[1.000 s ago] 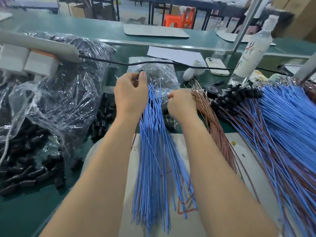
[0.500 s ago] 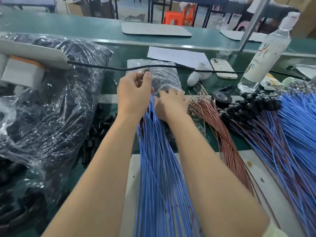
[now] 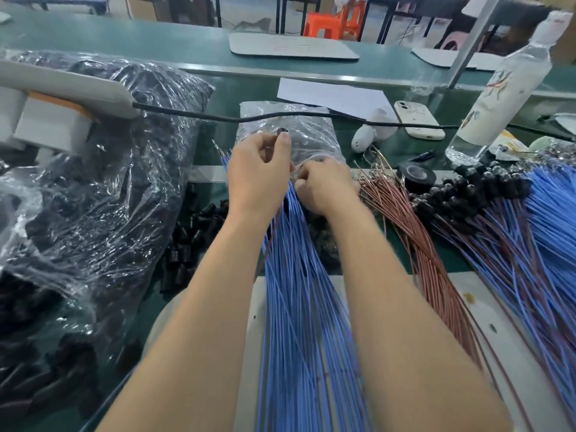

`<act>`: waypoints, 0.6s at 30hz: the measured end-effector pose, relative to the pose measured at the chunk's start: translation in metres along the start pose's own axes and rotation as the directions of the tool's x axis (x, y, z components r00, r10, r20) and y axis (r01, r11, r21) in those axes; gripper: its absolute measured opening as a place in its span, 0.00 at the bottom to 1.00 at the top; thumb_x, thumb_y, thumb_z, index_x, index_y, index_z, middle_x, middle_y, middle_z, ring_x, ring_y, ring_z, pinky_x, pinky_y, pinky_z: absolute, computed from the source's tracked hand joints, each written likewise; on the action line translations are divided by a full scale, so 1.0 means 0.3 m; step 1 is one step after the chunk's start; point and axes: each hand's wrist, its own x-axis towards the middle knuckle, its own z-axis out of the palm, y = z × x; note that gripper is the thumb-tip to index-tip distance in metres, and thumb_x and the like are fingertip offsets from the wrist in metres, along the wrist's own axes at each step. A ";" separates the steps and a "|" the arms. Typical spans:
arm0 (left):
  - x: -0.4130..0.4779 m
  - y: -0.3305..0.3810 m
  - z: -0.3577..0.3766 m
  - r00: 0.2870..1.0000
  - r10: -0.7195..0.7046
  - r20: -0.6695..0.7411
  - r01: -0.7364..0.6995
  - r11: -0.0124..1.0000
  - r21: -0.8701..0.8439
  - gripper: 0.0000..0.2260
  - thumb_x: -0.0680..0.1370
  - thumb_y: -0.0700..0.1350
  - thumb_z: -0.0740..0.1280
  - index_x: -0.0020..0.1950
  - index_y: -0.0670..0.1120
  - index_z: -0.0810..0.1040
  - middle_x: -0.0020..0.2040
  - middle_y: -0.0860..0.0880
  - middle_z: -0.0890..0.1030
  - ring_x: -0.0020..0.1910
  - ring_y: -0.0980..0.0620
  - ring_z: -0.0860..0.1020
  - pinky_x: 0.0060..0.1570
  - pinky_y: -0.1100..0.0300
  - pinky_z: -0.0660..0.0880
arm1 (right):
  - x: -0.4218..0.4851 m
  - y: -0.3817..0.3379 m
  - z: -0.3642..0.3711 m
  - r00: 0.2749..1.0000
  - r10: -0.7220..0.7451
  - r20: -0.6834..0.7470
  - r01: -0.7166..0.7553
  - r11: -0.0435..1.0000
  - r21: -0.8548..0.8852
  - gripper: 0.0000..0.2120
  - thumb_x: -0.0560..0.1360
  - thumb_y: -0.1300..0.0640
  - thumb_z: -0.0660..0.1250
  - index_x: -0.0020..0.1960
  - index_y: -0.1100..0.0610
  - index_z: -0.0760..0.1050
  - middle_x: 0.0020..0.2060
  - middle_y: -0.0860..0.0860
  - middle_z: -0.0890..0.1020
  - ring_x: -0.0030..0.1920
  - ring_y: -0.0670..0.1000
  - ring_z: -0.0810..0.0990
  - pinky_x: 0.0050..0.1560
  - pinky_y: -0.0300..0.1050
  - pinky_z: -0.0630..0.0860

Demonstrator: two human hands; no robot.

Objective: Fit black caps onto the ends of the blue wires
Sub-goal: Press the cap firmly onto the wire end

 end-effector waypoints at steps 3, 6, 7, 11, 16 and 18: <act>-0.005 -0.008 -0.032 1.000 -0.019 -0.009 0.019 0.999 -0.034 0.08 0.80 0.48 0.62 0.46 0.47 0.79 0.29 0.56 0.77 0.24 0.65 0.71 0.30 0.70 0.69 | -0.061 0.068 -0.087 0.983 -0.157 0.100 0.137 0.975 0.176 0.09 0.79 0.57 0.58 0.50 0.52 0.78 0.43 0.47 0.81 0.34 0.41 0.77 0.32 0.36 0.75; -0.010 -0.004 -0.052 1.000 -0.024 0.003 0.024 0.999 -0.023 0.07 0.80 0.49 0.63 0.47 0.48 0.78 0.30 0.56 0.79 0.24 0.65 0.72 0.30 0.68 0.69 | -0.127 0.128 -0.151 0.968 -0.228 0.107 0.192 0.943 0.270 0.13 0.79 0.62 0.58 0.49 0.48 0.79 0.47 0.43 0.81 0.32 0.39 0.78 0.35 0.35 0.77; -0.013 -0.002 -0.053 1.000 -0.023 0.019 0.023 1.000 -0.012 0.07 0.80 0.49 0.63 0.46 0.49 0.78 0.31 0.56 0.79 0.25 0.65 0.72 0.30 0.69 0.71 | -0.140 0.142 -0.155 0.970 -0.227 0.084 0.191 0.931 0.310 0.15 0.79 0.64 0.57 0.50 0.48 0.79 0.49 0.43 0.81 0.40 0.43 0.82 0.43 0.42 0.79; -0.030 -0.003 -0.047 0.997 -0.026 0.076 0.024 0.999 0.031 0.07 0.80 0.48 0.63 0.48 0.47 0.78 0.32 0.55 0.81 0.26 0.63 0.72 0.31 0.70 0.71 | -0.160 0.176 -0.131 0.997 -0.075 -0.029 0.080 0.882 0.465 0.20 0.76 0.69 0.53 0.50 0.50 0.77 0.46 0.45 0.83 0.52 0.51 0.82 0.41 0.45 0.77; -0.053 -0.015 -0.040 0.998 -0.039 0.044 0.038 0.999 0.027 0.10 0.80 0.48 0.63 0.45 0.45 0.80 0.31 0.53 0.81 0.26 0.62 0.71 0.30 0.72 0.70 | -0.179 0.131 -0.074 0.988 -0.117 -0.099 0.148 0.899 0.412 0.21 0.77 0.68 0.54 0.59 0.49 0.77 0.60 0.47 0.79 0.28 0.33 0.75 0.23 0.27 0.65; -0.064 -0.016 -0.032 0.998 -0.044 0.051 0.043 0.999 0.021 0.11 0.80 0.48 0.62 0.47 0.43 0.80 0.31 0.53 0.81 0.26 0.64 0.73 0.30 0.76 0.69 | -0.186 0.115 -0.045 0.985 -0.171 -0.012 0.166 0.931 0.325 0.25 0.76 0.69 0.53 0.62 0.48 0.77 0.65 0.48 0.76 0.30 0.34 0.76 0.24 0.30 0.69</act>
